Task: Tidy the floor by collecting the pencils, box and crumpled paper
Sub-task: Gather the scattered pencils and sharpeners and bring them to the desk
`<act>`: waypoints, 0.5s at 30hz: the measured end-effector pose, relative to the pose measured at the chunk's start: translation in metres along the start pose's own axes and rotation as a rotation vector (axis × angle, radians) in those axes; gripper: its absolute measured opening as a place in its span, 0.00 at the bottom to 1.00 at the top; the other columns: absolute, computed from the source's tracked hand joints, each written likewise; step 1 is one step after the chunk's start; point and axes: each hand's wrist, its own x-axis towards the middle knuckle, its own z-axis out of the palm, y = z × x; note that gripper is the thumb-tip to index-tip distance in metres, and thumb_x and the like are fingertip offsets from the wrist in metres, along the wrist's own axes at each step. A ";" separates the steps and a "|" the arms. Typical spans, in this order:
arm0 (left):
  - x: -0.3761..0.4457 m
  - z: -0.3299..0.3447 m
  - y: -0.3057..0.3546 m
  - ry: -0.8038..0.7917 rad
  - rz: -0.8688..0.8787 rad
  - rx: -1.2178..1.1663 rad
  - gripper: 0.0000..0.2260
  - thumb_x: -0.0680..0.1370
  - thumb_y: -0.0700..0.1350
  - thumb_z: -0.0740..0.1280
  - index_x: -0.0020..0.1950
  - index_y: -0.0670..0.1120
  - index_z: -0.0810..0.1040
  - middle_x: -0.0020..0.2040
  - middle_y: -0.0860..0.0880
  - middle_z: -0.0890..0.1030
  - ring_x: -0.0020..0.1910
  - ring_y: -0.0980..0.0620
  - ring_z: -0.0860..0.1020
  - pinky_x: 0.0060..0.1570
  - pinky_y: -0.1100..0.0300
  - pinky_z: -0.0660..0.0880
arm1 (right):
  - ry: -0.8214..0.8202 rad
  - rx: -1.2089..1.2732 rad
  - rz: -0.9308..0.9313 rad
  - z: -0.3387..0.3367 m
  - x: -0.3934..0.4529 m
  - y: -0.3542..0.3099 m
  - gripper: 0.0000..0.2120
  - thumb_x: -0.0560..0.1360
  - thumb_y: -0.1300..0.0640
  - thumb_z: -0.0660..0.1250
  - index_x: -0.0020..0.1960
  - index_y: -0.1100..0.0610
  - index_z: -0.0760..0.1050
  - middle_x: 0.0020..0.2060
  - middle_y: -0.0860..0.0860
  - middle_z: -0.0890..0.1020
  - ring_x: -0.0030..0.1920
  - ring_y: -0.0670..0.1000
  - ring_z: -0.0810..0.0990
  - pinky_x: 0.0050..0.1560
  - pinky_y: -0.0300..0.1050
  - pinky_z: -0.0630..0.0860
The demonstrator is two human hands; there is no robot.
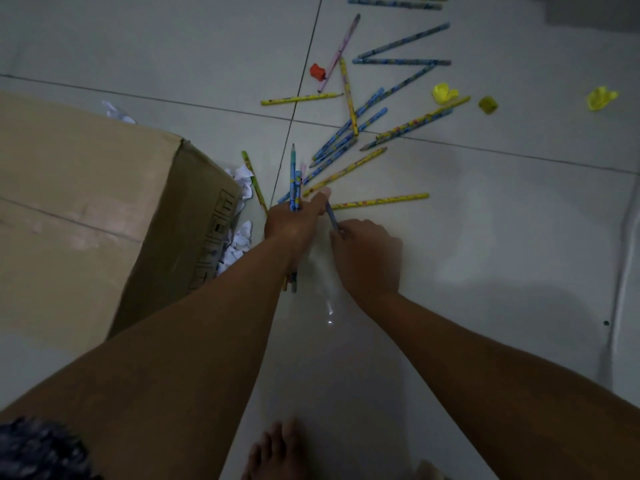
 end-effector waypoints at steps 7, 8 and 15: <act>-0.005 0.012 0.014 -0.056 -0.029 -0.100 0.13 0.76 0.55 0.73 0.38 0.48 0.78 0.33 0.49 0.76 0.29 0.53 0.71 0.26 0.63 0.65 | 0.020 0.333 -0.054 -0.003 0.015 -0.002 0.11 0.74 0.50 0.67 0.52 0.52 0.83 0.44 0.50 0.85 0.46 0.54 0.82 0.46 0.56 0.78; -0.003 0.012 0.015 -0.035 -0.029 -0.092 0.14 0.76 0.56 0.72 0.38 0.47 0.79 0.34 0.49 0.77 0.30 0.52 0.71 0.27 0.63 0.65 | 0.046 0.321 -0.074 -0.003 0.017 -0.001 0.10 0.74 0.50 0.67 0.52 0.52 0.83 0.45 0.50 0.85 0.47 0.54 0.82 0.47 0.55 0.78; 0.011 0.009 0.011 0.104 -0.061 -0.073 0.22 0.83 0.57 0.59 0.42 0.41 0.77 0.31 0.47 0.78 0.30 0.49 0.74 0.33 0.59 0.73 | 0.047 -0.082 -0.131 -0.008 0.036 0.021 0.19 0.74 0.51 0.63 0.62 0.55 0.78 0.60 0.53 0.79 0.63 0.55 0.76 0.61 0.55 0.70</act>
